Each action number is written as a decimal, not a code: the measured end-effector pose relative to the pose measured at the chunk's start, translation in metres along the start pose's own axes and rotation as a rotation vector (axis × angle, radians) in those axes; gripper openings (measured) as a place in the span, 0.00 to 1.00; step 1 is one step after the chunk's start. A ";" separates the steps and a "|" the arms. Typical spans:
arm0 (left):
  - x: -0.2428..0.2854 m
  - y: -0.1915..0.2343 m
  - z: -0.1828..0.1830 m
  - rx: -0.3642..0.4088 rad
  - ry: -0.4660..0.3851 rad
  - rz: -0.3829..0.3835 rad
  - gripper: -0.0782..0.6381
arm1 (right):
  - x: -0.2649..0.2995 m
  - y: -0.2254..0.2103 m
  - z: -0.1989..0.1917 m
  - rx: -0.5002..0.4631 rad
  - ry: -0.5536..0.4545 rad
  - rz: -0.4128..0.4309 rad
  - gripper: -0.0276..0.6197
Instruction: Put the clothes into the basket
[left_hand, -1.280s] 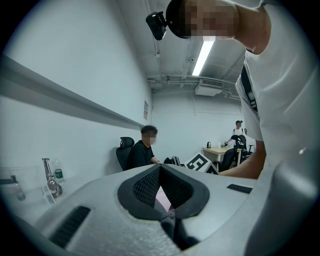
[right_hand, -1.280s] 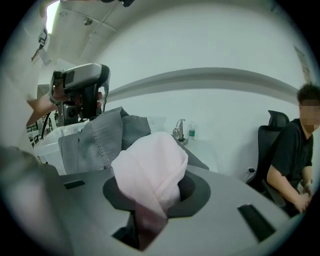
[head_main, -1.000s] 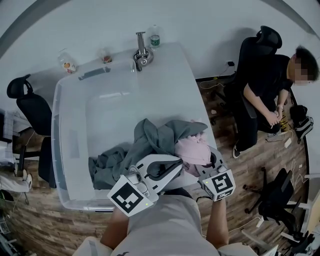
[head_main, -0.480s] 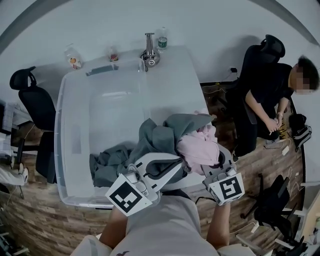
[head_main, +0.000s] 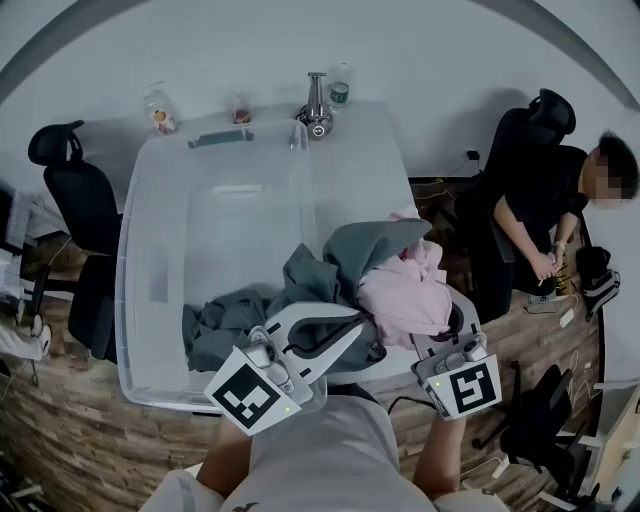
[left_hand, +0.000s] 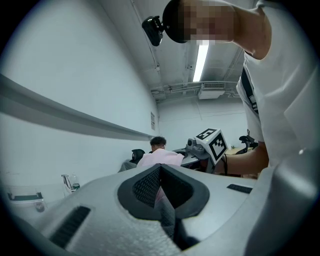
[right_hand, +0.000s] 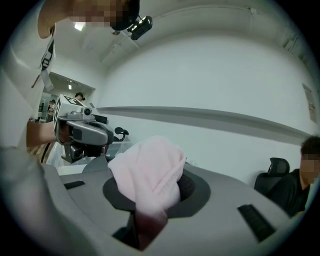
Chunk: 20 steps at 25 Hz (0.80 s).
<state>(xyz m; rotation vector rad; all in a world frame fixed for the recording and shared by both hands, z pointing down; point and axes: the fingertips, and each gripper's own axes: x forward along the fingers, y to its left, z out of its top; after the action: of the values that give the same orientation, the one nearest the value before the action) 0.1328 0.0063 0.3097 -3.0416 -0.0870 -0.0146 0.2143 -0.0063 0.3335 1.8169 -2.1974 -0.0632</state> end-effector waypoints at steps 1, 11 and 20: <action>-0.003 0.002 0.003 0.007 -0.006 0.007 0.12 | 0.001 0.001 0.007 -0.009 -0.010 0.001 0.21; -0.043 0.023 0.020 0.048 -0.016 0.096 0.12 | 0.013 0.017 0.068 -0.083 -0.106 0.038 0.21; -0.082 0.036 0.033 0.061 -0.033 0.204 0.12 | 0.035 0.053 0.123 -0.135 -0.222 0.153 0.21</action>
<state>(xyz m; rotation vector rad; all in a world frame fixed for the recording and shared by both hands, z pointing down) 0.0533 -0.0309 0.2721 -2.9737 0.2169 0.0526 0.1272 -0.0472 0.2338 1.6319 -2.4095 -0.3884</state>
